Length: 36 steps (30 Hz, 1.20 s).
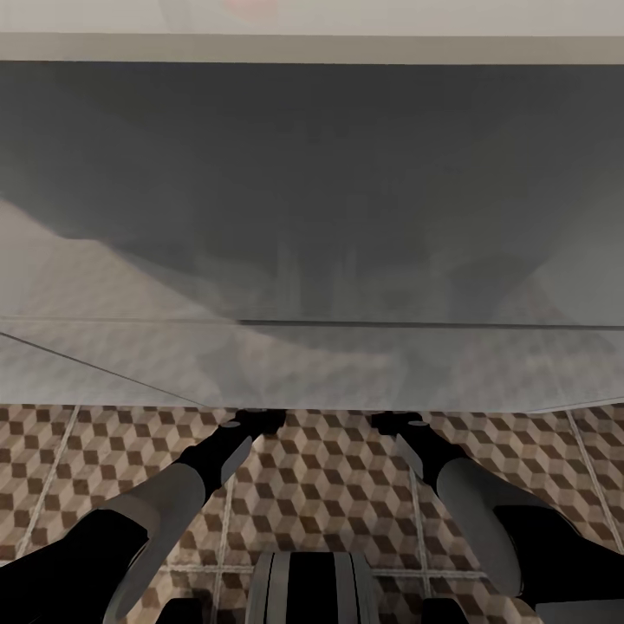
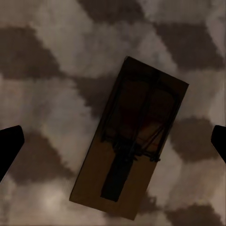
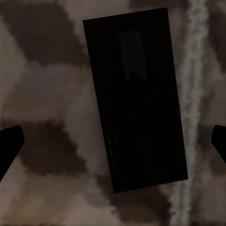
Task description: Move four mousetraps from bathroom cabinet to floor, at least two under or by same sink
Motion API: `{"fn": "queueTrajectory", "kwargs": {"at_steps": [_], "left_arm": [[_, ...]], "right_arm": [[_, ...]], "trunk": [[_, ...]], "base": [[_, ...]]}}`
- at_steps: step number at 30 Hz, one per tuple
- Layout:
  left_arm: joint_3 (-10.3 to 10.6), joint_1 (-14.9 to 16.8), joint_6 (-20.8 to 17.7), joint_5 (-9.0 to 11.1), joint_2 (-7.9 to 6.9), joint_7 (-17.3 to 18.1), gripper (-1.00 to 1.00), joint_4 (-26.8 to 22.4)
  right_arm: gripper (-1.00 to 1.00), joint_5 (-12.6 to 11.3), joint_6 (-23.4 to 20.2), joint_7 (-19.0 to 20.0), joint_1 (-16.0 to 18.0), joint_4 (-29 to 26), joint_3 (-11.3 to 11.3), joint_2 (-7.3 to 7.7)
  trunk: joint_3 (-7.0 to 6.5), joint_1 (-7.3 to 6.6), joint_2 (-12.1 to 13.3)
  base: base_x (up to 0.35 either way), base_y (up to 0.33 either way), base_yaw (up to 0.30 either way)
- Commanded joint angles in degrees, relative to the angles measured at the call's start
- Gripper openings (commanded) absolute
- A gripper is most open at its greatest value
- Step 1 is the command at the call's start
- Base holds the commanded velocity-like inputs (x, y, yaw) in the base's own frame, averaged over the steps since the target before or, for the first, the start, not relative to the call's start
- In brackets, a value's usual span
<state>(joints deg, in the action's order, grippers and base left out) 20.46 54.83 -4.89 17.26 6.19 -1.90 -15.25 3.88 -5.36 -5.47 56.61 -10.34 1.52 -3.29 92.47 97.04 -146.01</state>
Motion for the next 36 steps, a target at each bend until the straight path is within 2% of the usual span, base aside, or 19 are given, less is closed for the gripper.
{"fn": "queueTrajectory", "kwargs": {"at_steps": [1,19,36], "left_arm": [[0.50,0.01,-0.08,0.55,-0.08,-0.27,1.00,-0.19],[0.16,0.01,-0.33,0.49,-0.38,-2.31,1.00,-3.90],[0.27,0.01,-0.88,2.25,-0.56,-3.86,1.00,-5.93]], "right_arm": [[1.00,0.43,-0.38,-0.16,-0.01,-0.12,0.15,-0.03],[1.00,0.59,-0.03,-0.16,-0.01,-0.17,0.08,-0.30],[1.00,0.67,0.26,-0.20,0.00,-0.36,0.03,-0.56]], "trunk": [[0.03,-0.01,-0.01],[0.03,-0.01,-0.01],[0.03,-0.01,-0.01]], "base": [[0.000,0.000,0.000],[-0.034,0.000,0.000],[-0.291,0.000,0.000]]}}
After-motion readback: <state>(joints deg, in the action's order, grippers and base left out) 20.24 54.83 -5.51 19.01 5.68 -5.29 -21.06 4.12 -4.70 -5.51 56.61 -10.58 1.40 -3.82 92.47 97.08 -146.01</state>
